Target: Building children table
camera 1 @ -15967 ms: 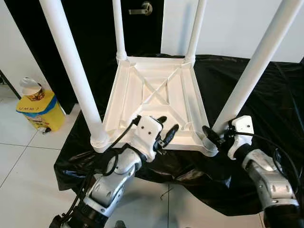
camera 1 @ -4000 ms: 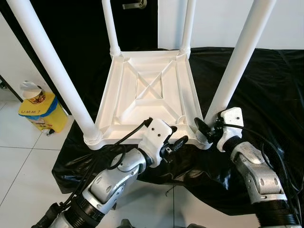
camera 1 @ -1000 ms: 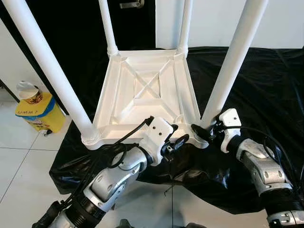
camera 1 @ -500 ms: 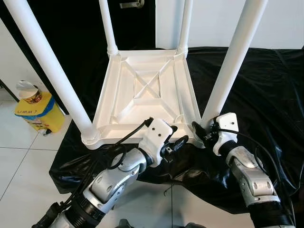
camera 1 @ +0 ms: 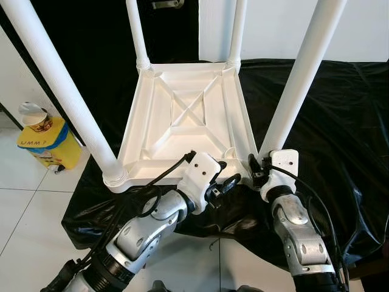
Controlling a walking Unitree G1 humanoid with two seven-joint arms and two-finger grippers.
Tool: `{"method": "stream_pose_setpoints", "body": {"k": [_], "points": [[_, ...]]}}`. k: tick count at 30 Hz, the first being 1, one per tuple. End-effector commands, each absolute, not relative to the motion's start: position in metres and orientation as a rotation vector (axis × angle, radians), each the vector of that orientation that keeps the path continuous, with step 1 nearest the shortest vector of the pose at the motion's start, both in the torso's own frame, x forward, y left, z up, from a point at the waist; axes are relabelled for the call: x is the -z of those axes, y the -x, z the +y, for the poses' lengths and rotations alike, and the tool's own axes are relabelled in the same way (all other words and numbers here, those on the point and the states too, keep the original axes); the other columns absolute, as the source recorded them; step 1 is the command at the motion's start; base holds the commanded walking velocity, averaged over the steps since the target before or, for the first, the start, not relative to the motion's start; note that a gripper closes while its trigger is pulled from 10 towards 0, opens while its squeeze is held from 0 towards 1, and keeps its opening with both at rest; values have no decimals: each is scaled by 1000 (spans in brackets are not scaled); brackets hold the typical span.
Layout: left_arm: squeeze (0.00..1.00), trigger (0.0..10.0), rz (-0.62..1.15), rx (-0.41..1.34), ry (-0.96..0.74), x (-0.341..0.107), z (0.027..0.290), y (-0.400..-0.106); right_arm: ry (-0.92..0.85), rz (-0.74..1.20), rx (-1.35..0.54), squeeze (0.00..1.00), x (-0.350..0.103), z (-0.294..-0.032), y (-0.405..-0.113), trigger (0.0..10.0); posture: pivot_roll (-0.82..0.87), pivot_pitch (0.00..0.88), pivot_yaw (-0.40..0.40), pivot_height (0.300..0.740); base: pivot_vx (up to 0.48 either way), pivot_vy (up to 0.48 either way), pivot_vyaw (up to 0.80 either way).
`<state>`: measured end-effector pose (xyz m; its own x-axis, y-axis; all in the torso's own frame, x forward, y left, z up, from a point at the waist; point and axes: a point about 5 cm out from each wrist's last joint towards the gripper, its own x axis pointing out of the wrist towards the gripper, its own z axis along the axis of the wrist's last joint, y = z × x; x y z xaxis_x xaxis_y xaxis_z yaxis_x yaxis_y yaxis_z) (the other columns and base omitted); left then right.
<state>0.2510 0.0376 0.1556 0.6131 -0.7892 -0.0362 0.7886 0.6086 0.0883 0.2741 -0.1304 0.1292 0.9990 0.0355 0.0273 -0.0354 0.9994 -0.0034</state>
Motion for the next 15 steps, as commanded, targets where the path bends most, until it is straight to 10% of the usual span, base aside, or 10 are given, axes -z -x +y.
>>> {"method": "stream_pose_setpoints", "body": {"k": [1,8,9,15], "points": [[0,10000,6,1096,-106,-154,32,-240,-3,49,-65,0,-116,-119,-270,10000,31,79,13,740,0,0,0],[0,10000,6,1098,-107,-153,31,-241,7,49,-52,0,-117,-122,-269,10000,31,80,11,740,0,0,0],[0,10000,5,1098,-106,-153,31,-241,12,41,-51,878,-118,-122,-269,10000,31,80,11,740,0,0,0],[0,10000,6,1096,-106,-153,30,-241,10,-4,-94,1000,-124,-124,-265,10000,29,80,9,740,0,0,0]]}}
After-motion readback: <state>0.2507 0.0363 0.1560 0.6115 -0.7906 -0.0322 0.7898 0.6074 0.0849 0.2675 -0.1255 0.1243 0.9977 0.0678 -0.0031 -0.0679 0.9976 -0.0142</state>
